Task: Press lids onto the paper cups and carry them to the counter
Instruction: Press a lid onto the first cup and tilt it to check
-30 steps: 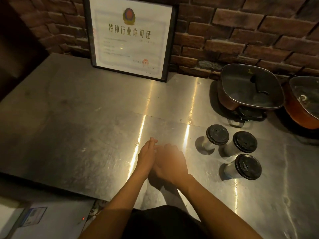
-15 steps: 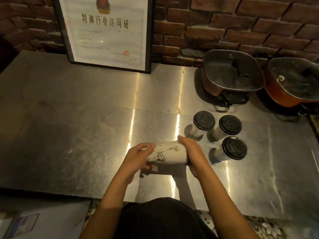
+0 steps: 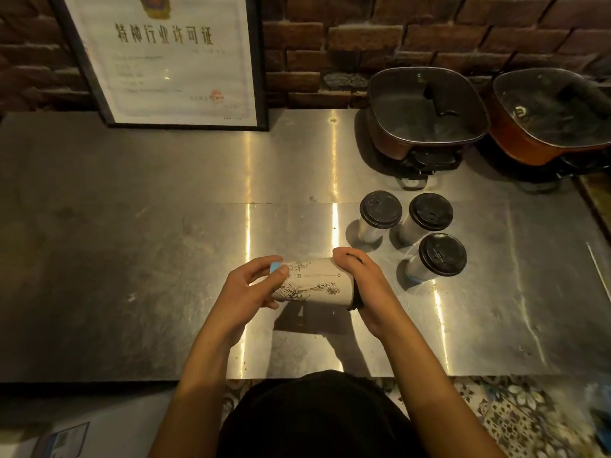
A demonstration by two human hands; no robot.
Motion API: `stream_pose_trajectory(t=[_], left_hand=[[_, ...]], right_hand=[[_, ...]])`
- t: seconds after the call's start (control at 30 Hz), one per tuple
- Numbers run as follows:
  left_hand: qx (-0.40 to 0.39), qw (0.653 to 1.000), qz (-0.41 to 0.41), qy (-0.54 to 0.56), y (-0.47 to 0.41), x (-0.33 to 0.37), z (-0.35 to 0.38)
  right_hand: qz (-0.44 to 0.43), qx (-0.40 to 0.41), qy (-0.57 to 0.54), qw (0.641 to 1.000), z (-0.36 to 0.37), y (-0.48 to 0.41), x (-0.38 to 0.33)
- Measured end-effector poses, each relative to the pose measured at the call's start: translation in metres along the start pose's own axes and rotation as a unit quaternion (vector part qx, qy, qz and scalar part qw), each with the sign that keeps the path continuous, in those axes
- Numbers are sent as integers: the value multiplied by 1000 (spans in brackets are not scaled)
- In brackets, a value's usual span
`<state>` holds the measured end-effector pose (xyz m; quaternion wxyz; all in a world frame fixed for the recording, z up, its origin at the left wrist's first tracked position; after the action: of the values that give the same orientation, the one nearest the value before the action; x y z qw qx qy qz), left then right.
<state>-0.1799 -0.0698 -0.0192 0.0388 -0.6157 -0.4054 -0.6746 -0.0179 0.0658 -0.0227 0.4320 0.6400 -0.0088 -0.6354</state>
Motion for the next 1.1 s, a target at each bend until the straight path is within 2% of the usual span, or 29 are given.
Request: stream_pose_trajectory(t=[0.17,0.3,0.53,0.77,0.9,1.1], left_hand=[[12,1000,-19,9,3,1,-1],[-9,1000,11,21,6,6,-3],[9,999,27,16,3,11,-7],[12,1000,6,11,2,18,-7],[-21,999,32,11,4,21,-8],[-10,1000,28,-1,4,23,-5]], right_hand=[[-29,1,-4,1000,1,4,-5],[-40,-5,7,999,3,4,-7],[-64,-10,5,998,7,2,-12],[-68,-9,-13,998,6,-1,-22],[-71,-7,-22,997,2,-2,-21],[-71,-6,-24,997,2,-1,-21]])
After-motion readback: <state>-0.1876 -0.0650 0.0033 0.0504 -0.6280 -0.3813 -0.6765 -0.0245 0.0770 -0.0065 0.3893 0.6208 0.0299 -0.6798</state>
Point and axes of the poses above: each hand's wrist, its own y-axis away from the middle knuckle, its own z-axis out of the palm, x = y × z, the point moved 7 cm from there along -y, towards the middle knuckle, and after that the axes turned 2 degrees about -y, right-handed, at the moved point
